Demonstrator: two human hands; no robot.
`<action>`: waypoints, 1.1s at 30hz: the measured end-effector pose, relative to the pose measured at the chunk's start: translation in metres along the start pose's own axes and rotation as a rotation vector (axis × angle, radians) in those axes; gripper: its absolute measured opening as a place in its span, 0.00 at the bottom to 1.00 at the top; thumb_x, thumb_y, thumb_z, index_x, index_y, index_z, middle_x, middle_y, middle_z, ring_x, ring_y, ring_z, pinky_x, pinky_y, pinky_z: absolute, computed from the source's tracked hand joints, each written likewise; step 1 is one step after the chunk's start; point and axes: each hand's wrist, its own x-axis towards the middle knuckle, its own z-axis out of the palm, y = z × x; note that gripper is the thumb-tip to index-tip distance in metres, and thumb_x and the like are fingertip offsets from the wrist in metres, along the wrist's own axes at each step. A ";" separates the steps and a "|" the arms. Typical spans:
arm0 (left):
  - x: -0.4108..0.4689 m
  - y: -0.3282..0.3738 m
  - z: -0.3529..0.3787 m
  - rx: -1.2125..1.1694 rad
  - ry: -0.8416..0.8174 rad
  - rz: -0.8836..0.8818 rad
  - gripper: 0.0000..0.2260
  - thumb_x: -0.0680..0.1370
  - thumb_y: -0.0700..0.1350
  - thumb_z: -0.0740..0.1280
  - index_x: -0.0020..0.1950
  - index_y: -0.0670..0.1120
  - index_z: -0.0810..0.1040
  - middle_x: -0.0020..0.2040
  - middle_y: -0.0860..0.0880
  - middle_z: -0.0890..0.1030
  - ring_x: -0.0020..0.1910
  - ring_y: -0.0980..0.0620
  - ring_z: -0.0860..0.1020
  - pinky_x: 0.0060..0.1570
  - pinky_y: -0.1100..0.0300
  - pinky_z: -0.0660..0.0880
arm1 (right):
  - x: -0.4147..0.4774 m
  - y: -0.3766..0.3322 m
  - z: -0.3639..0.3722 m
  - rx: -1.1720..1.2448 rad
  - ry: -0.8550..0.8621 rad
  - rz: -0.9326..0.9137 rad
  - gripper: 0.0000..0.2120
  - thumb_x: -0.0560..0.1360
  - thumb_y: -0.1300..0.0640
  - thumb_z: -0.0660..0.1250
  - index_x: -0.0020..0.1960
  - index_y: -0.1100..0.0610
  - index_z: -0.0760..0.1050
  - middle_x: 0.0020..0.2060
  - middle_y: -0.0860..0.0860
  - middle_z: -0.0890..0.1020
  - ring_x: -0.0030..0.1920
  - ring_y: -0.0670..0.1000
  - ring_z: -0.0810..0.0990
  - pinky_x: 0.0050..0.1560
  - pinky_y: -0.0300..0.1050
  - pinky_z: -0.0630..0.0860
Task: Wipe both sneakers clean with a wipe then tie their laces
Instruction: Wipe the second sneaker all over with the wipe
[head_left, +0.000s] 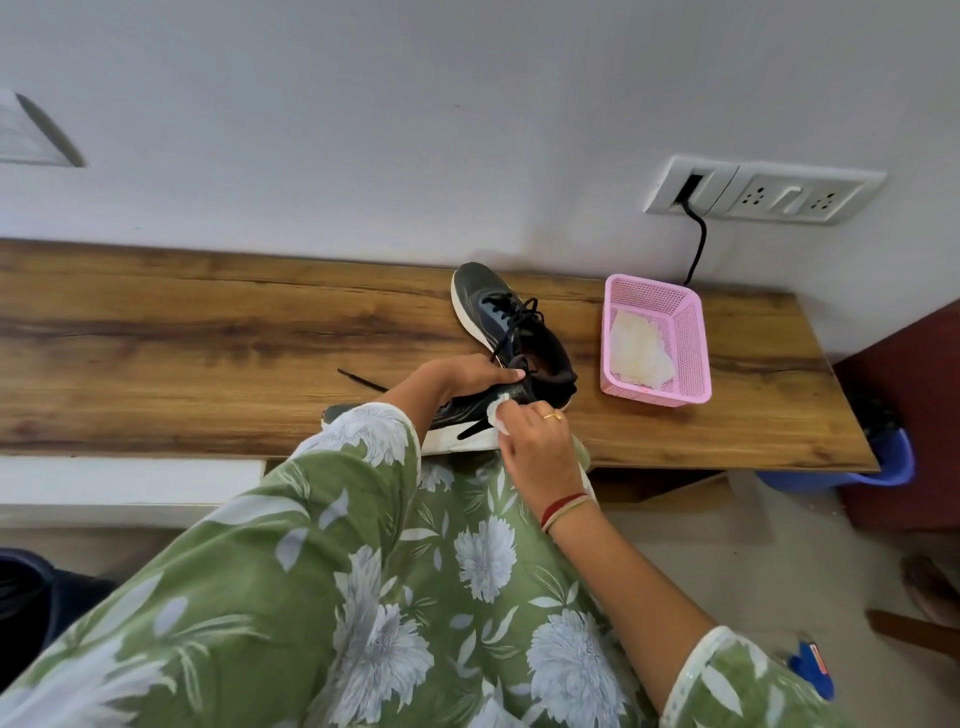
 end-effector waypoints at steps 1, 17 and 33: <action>0.000 -0.001 0.000 -0.002 -0.004 -0.009 0.22 0.79 0.58 0.62 0.62 0.42 0.76 0.56 0.46 0.78 0.53 0.47 0.76 0.52 0.56 0.68 | -0.002 -0.001 0.002 -0.034 -0.014 -0.064 0.12 0.66 0.66 0.71 0.44 0.55 0.73 0.32 0.49 0.76 0.35 0.52 0.74 0.38 0.46 0.72; -0.002 -0.002 0.002 0.037 0.023 0.010 0.25 0.78 0.61 0.61 0.63 0.43 0.77 0.59 0.46 0.78 0.55 0.47 0.76 0.56 0.55 0.68 | -0.006 0.014 0.007 0.470 0.021 0.682 0.07 0.76 0.62 0.63 0.52 0.57 0.78 0.48 0.51 0.80 0.51 0.53 0.75 0.48 0.39 0.68; 0.000 -0.008 0.004 -0.049 0.023 0.016 0.20 0.79 0.59 0.62 0.56 0.43 0.78 0.52 0.45 0.80 0.46 0.50 0.77 0.49 0.57 0.68 | -0.014 -0.011 0.006 0.195 -0.060 -0.221 0.14 0.71 0.67 0.60 0.52 0.58 0.78 0.49 0.52 0.81 0.50 0.51 0.77 0.53 0.45 0.73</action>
